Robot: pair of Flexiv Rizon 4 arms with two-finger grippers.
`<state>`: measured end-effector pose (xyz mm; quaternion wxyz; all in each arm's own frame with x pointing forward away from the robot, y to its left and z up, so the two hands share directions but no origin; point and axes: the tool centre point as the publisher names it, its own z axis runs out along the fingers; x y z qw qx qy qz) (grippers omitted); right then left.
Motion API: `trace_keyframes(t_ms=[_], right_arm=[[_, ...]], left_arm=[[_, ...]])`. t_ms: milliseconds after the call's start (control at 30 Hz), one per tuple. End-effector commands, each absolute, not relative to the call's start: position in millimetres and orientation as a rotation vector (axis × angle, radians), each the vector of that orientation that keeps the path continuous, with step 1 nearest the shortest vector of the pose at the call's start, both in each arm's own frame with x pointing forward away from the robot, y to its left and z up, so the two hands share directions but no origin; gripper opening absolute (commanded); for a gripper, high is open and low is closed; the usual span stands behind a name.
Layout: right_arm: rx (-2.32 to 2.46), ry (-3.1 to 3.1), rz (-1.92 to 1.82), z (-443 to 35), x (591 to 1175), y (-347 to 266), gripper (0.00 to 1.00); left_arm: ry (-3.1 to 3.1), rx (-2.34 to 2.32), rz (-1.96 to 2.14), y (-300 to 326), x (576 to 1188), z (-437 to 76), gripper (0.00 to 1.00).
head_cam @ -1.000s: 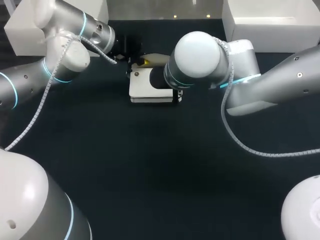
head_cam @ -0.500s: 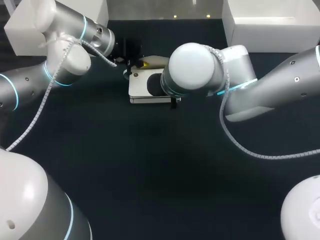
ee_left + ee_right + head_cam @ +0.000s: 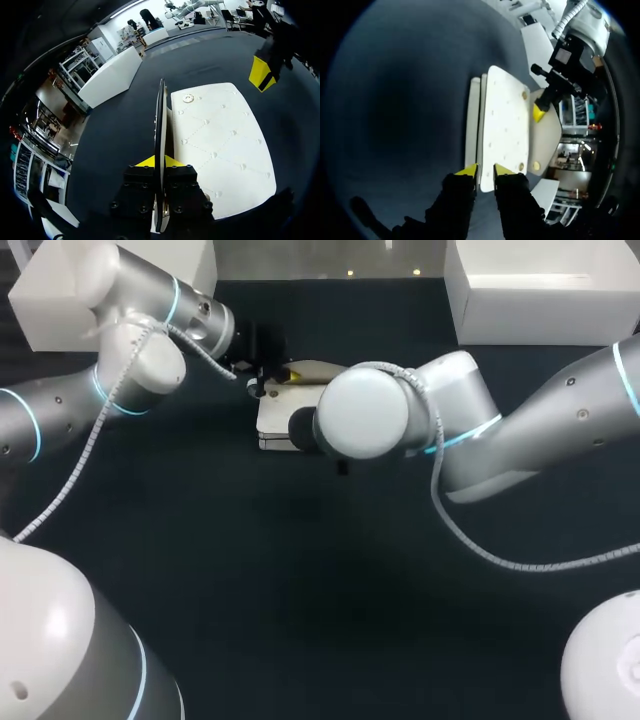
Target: Pick up the bag, open it, inspect its contents, close it, and place it on the opposite side
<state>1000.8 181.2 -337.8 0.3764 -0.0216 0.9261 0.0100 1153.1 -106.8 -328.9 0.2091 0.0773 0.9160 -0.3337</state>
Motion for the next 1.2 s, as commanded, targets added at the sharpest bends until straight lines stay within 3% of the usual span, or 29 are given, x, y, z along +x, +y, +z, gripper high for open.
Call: trace_keyframes(t_ms=[33,533,1200], right_arm=[[-0.049,2.357,0.032,-344.8,1002.9,180.8,0.38],[-0.012,2.363,0.063,-361.0,1014.0,176.2,0.38],[0.029,2.339,0.087,-373.6,1030.7,174.4,0.29]], left_arm=[[2.557,0.224,-0.927,-107.1,1152.5,-327.5,0.00],[2.595,0.213,-0.915,-106.7,1144.1,-334.8,0.00],[2.618,0.239,-0.914,-106.5,1140.8,-338.9,0.00]])
